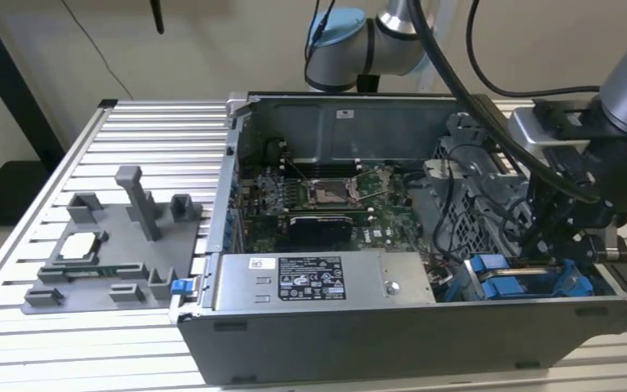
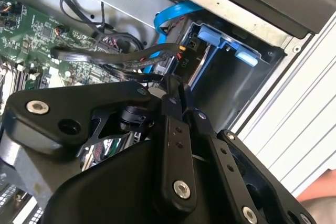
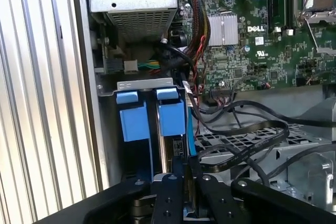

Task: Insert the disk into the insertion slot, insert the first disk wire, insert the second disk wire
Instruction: 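Insert the second disk wire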

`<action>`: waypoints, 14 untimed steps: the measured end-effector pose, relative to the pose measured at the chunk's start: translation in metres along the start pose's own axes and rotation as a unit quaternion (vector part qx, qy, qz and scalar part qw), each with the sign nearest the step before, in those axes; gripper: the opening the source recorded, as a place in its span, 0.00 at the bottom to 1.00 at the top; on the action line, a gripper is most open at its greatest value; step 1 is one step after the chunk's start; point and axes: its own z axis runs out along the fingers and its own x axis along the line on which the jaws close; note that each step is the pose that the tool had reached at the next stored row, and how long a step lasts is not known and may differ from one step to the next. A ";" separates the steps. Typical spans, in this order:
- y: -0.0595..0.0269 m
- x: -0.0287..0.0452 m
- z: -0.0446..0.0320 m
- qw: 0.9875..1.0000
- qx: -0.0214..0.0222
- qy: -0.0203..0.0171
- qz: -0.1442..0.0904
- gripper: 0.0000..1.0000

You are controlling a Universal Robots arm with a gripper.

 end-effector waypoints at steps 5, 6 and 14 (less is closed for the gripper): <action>-0.0003 0.0001 0.0013 1.000 0.000 0.000 0.000 0.00; -0.0003 0.0001 0.0015 1.000 0.000 0.000 0.000 0.00; -0.0003 0.0003 0.0033 1.000 0.000 0.000 0.000 0.00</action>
